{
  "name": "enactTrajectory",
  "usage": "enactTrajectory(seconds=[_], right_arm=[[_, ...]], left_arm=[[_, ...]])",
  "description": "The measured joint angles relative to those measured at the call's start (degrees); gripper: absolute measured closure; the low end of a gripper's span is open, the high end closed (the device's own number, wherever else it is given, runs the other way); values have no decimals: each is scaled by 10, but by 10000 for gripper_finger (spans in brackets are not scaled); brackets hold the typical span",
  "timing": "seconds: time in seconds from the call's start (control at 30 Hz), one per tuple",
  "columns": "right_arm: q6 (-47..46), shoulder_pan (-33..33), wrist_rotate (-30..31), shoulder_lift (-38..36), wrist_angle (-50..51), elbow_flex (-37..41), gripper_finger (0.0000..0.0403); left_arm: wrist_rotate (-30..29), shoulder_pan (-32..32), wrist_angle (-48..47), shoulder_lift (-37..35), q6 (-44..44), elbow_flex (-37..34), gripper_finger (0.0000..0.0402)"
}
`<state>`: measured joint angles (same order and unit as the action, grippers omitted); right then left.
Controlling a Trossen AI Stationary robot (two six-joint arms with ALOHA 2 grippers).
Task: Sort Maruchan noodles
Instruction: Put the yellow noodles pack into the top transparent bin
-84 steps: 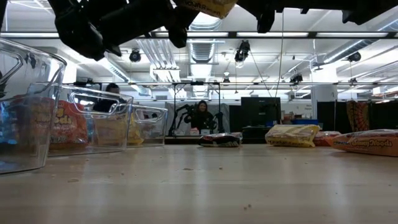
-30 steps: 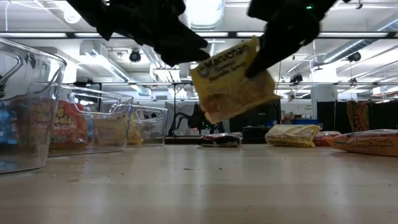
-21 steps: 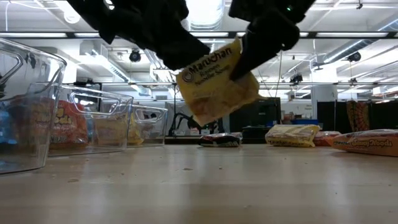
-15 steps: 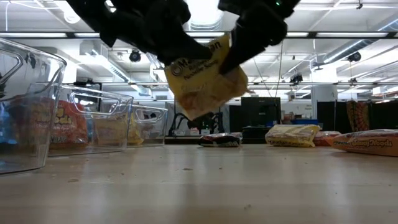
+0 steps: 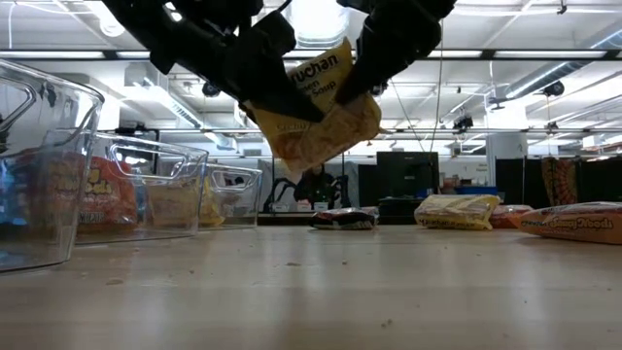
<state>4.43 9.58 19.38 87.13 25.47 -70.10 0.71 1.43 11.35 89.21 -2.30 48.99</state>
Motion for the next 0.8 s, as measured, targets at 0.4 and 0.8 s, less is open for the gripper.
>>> enactTrajectory(seconds=[0.4, 0.8], right_arm=[[-40, -1, -26, -1, 32, 0, 256], [-130, 1, -69, -49, 201, -10, 186]], left_arm=[[17, 0, 0, 0, 14, 0, 286], [-3, 6, -13, -1, 29, 0, 286]])
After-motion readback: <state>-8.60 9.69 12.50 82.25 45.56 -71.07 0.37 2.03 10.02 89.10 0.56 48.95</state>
